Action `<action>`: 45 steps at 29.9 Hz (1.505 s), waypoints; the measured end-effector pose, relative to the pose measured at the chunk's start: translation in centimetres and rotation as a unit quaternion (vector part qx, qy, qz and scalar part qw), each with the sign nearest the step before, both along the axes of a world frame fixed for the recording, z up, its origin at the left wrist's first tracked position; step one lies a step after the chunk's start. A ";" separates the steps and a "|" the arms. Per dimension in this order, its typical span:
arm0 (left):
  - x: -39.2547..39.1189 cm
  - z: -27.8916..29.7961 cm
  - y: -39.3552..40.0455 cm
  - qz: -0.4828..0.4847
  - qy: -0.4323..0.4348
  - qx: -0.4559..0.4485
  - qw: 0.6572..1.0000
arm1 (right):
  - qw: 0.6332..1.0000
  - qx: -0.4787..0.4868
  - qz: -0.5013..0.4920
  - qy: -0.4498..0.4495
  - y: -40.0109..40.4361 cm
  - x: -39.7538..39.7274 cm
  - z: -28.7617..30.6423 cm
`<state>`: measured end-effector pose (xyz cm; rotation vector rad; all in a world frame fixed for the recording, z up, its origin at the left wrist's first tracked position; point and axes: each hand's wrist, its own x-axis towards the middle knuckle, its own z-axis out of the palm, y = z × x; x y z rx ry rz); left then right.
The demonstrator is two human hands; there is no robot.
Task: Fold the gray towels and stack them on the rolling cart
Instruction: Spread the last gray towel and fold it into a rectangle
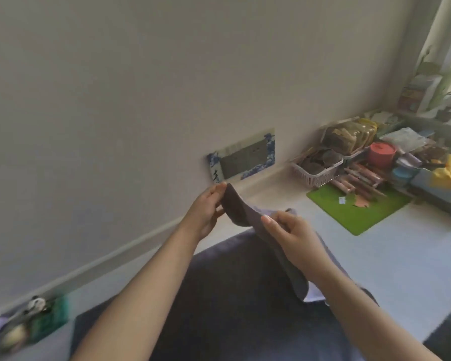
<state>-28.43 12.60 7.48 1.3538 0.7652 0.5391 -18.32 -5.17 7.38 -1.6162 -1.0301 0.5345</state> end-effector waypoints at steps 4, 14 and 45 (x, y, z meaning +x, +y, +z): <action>-11.4 1.3 -0.2 0.080 -0.091 -0.065 0.991 | 0.996 -0.003 0.080 0.039 1.9 -11.2 1.0; -36.6 -3.8 -1.9 0.255 -0.169 -0.253 0.918 | 0.964 -0.099 0.241 0.055 4.2 -35.6 -2.5; -49.0 -20.6 -19.1 0.344 0.240 -0.248 0.873 | 0.863 -0.448 0.235 0.011 -3.2 -38.5 -17.4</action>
